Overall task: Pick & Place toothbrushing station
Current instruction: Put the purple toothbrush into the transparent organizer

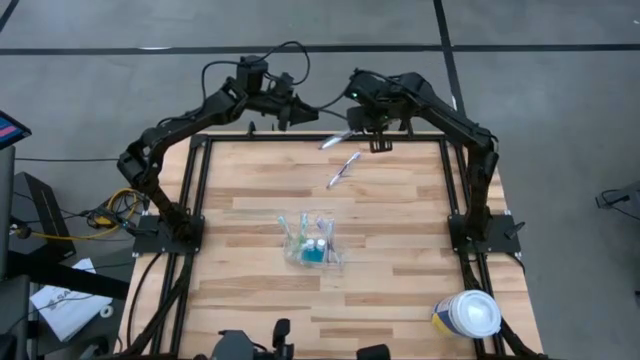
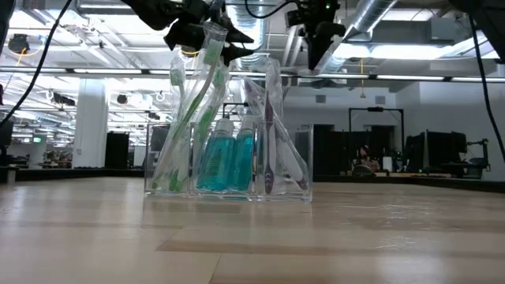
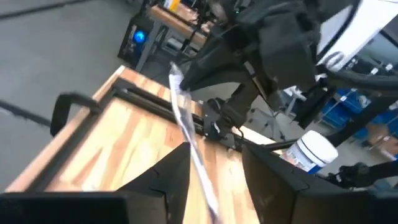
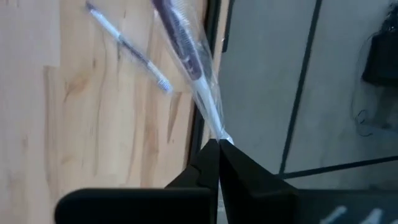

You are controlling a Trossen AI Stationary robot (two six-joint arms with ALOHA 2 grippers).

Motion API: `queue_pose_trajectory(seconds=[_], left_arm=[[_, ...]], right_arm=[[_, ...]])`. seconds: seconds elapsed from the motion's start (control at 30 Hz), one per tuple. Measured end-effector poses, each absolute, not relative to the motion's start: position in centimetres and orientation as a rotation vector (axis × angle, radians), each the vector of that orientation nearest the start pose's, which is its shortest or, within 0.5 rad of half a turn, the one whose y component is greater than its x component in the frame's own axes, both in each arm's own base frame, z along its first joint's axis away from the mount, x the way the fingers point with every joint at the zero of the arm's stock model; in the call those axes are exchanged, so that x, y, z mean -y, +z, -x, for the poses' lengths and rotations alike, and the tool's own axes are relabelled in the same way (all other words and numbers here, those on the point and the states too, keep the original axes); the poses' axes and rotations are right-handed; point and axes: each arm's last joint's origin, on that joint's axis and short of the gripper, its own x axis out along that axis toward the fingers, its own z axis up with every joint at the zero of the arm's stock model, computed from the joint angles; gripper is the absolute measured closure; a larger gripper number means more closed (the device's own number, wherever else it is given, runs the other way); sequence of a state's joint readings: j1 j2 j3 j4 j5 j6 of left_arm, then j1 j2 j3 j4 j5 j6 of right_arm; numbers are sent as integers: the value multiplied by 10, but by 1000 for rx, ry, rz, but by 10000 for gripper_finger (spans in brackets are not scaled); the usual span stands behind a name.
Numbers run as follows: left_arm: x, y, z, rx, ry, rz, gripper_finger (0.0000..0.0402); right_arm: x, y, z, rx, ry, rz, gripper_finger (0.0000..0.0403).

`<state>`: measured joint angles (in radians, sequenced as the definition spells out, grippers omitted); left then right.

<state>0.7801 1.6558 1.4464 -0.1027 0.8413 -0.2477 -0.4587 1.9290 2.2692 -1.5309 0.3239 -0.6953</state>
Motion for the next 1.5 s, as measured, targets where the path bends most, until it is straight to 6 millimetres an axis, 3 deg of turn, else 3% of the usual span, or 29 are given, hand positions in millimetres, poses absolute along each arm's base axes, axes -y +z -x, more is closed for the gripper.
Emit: queue_pose_trajectory(seconds=[0.2, 0.6, 0.9, 1.2, 1.5], left_arm=[[-256, 343, -274, -259, -41, 575, 228], [-248, 342, -279, -280, -182, 705, 238], [-242, 342, -284, -292, -218, 729, 235], [-228, 332, -303, -332, -271, 746, 241], [-235, 322, -308, -335, -233, 739, 257]], right_arm=[[157, 406, -329, -1335, -226, 614, 403], [143, 428, -347, -1149, -228, 791, 403], [142, 431, -352, -1109, -239, 824, 403], [144, 435, -355, -1062, -258, 857, 403], [144, 434, -355, -1069, -253, 857, 403]])
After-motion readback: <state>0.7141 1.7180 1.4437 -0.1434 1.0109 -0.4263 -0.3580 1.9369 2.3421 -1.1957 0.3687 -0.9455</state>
